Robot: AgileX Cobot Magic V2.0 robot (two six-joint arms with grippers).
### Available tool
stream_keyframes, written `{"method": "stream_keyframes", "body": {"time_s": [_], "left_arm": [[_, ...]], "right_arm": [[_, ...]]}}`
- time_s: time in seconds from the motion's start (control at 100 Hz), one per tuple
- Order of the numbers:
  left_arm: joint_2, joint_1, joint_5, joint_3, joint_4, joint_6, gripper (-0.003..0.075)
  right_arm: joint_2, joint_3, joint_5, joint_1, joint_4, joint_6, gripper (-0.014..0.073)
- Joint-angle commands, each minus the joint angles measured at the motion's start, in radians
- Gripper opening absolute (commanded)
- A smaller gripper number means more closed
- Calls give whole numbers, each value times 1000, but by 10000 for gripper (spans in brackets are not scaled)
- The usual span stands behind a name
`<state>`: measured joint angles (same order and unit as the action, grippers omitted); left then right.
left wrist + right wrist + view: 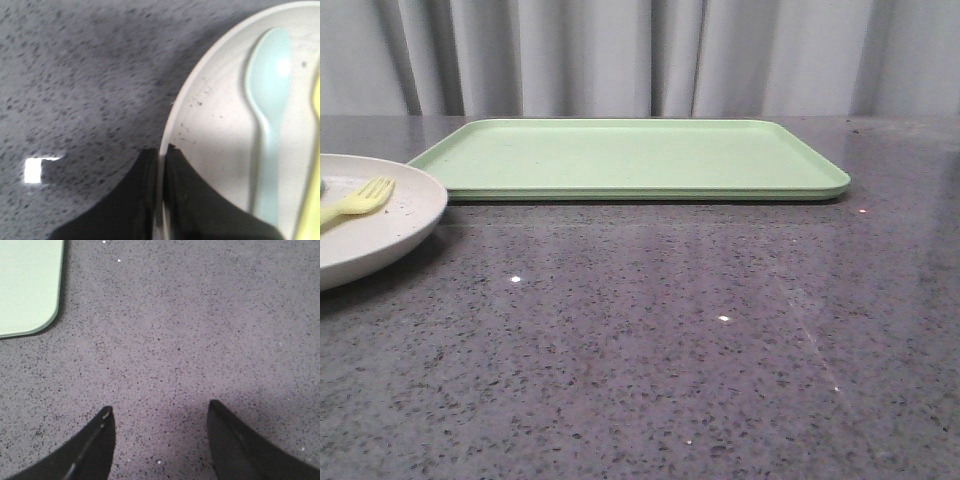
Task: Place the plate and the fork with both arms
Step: 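Lift the plate with the left gripper and carry it over the tray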
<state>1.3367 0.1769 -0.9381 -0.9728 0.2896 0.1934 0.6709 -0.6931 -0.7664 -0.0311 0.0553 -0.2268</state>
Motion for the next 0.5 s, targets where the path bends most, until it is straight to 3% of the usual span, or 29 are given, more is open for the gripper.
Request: {"method": "stream_keyframes", "body": {"time_s": [0.0, 0.49], "left_arm": [[-38, -8, 10, -56, 98, 32, -20], [36, -178, 98, -284, 298, 33, -21]], "right_arm": [[1, -37, 57, 5, 4, 9, 425], [1, -37, 64, 5, 1, 9, 425]]}}
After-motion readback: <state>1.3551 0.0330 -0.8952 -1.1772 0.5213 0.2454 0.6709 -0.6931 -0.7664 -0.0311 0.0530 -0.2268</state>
